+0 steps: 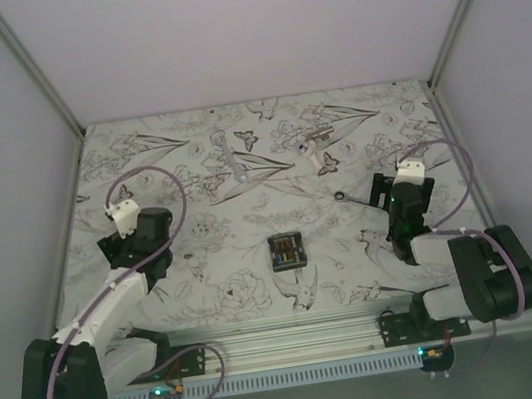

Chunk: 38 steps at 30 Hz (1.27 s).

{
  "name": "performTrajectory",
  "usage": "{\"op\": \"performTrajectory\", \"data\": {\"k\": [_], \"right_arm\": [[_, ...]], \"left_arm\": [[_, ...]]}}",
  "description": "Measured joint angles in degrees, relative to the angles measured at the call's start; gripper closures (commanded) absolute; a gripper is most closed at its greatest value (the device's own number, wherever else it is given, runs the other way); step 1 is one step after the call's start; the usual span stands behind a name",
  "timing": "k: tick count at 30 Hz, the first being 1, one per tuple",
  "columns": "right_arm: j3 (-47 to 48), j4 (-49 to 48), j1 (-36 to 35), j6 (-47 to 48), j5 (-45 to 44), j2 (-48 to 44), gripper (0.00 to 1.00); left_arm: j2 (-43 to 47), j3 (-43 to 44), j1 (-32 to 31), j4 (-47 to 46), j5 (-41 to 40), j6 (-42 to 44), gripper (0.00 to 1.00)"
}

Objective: Snap on the fuse box
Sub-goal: Reset both arms

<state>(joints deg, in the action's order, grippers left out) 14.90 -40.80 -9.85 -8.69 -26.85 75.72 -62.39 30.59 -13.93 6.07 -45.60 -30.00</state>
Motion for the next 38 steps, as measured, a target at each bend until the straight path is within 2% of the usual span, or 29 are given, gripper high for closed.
{"op": "performTrajectory", "data": {"k": [4,9,14,16,19,22,25,38], "right_arm": [[-1.6,-11.2,2.1,1.5,1.3,4.2,0.01],[-1.8,-20.2,3.0,4.0,7.6,9.6,0.01],[-1.7,-20.8,5.4,4.2,13.6,10.4,0.0],[-1.6,-20.9,5.6,4.4,14.8,10.4,0.0],[-1.6,-21.0,5.6,4.5,15.9,10.4,0.01],[-1.6,-21.2,5.6,4.7,16.4,10.4,0.01],[-1.6,-21.2,5.6,4.9,16.8,10.4,0.0],[-1.6,-21.4,5.6,4.9,16.9,10.4,0.01]], "left_arm": [[-0.2,-4.9,3.4,-9.7,-1.9,4.2,0.0],[-6.0,-9.6,7.6,-22.4,2.6,10.4,0.0],[-8.3,-13.2,10.3,-37.5,13.4,16.2,0.0],[-11.8,-15.9,11.1,-46.3,18.3,18.3,0.0],[-19.1,-15.4,11.6,-53.5,27.3,22.3,0.0],[-23.5,-10.4,12.8,-53.8,36.4,24.8,0.0],[-23.8,-9.0,14.4,-53.8,41.3,26.0,0.0],[-23.8,-9.0,13.9,-53.5,44.5,27.5,0.0]]}}
